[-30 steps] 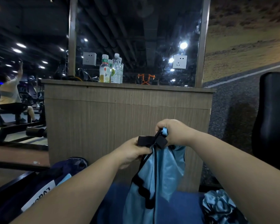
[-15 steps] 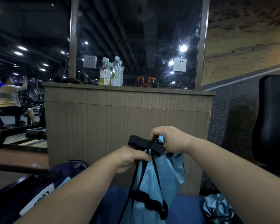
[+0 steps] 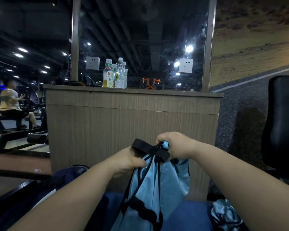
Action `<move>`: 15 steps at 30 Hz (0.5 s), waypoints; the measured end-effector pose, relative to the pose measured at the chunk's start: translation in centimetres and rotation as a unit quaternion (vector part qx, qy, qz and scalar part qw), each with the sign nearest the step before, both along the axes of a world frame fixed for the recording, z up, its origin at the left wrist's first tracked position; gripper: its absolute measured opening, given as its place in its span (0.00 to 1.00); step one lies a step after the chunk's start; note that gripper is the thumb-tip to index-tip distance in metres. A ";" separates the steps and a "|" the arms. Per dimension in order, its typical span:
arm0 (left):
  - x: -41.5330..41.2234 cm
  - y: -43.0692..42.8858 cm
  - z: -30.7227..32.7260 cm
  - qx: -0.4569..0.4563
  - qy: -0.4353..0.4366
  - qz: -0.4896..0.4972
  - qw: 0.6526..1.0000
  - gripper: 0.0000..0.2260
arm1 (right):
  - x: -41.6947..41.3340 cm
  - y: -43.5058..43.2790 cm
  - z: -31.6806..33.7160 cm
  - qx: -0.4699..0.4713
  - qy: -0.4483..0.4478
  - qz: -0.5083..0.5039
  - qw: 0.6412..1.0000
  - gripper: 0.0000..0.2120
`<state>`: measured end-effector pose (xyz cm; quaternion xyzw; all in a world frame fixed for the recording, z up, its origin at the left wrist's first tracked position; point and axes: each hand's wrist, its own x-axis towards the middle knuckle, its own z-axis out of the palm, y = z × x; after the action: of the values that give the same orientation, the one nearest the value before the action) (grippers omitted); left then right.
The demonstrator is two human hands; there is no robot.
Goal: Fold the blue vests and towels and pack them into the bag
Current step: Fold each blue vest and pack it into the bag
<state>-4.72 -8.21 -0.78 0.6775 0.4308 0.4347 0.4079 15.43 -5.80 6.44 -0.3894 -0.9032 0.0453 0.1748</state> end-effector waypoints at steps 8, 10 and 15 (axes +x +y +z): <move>0.2 0.0 -1.2 0.132 0.278 0.116 0.944 0.19 | 0.6 0.6 0.2 0.004 0.012 -0.016 1.000 0.20; -0.2 0.2 -1.6 0.117 0.275 0.128 0.946 0.20 | 0.9 0.8 0.4 0.011 0.008 -0.025 1.000 0.20; -0.9 0.4 -2.6 0.083 0.321 0.137 0.933 0.16 | 1.4 1.1 0.7 0.043 -0.022 -0.047 0.998 0.20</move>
<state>-5.59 -7.84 -3.38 0.7468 0.5897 0.2804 0.1263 16.84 -4.68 7.19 -0.4248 -0.8884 -0.0101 0.1736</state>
